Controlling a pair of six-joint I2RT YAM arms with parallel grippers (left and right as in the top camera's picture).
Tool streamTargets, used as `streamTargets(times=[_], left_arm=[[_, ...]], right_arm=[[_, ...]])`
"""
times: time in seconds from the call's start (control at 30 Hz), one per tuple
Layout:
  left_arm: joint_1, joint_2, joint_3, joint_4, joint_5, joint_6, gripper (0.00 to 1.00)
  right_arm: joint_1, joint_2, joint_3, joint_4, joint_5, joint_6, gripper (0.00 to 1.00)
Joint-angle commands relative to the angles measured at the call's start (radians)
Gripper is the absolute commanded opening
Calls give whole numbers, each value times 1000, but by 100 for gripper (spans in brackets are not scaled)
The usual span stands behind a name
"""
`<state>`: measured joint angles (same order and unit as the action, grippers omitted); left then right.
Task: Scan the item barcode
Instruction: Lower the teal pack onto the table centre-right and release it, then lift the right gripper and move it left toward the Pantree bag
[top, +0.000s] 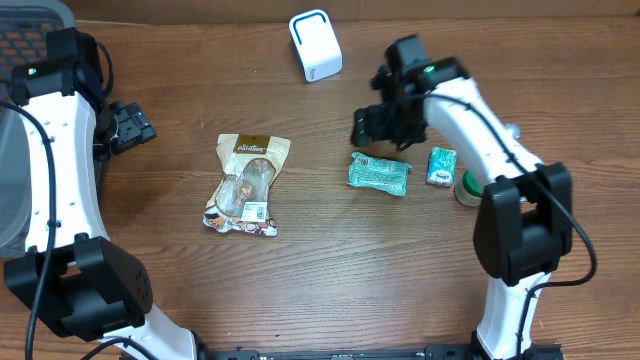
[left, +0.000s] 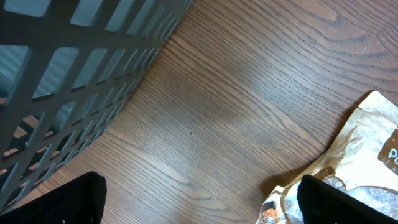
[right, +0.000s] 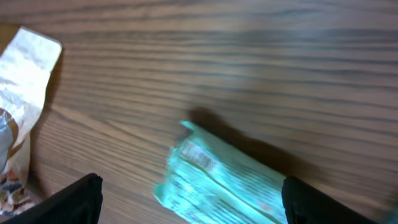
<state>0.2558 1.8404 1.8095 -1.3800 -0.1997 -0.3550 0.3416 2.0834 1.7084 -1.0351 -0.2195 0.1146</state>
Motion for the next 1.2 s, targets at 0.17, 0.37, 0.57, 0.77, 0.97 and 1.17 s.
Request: streamTargets(times=[0.17,0.37,0.57,0.77,0.97,1.17], left_arm=[[-4,10,17,1,-13,19,100],[-4,10,17,1,-13,18,100],[-4,10,17,1,-13,19,99],[-4,10,17,1,-13,19,99],[-4,10,17,1,-13,19,100],[-4,10,17,1,-13,19,100]], right_arm=[[109,-5,-138,95,87,34,98],[113,-5,-139,-68,64,31,99],[106,-5,-139,-247,159,-75,100],[100,-6,-133,-263,278,-60,97],[110,-6,-74,-280,167,-6,82],[133,-6,-51,-279,-19,-2,49]])
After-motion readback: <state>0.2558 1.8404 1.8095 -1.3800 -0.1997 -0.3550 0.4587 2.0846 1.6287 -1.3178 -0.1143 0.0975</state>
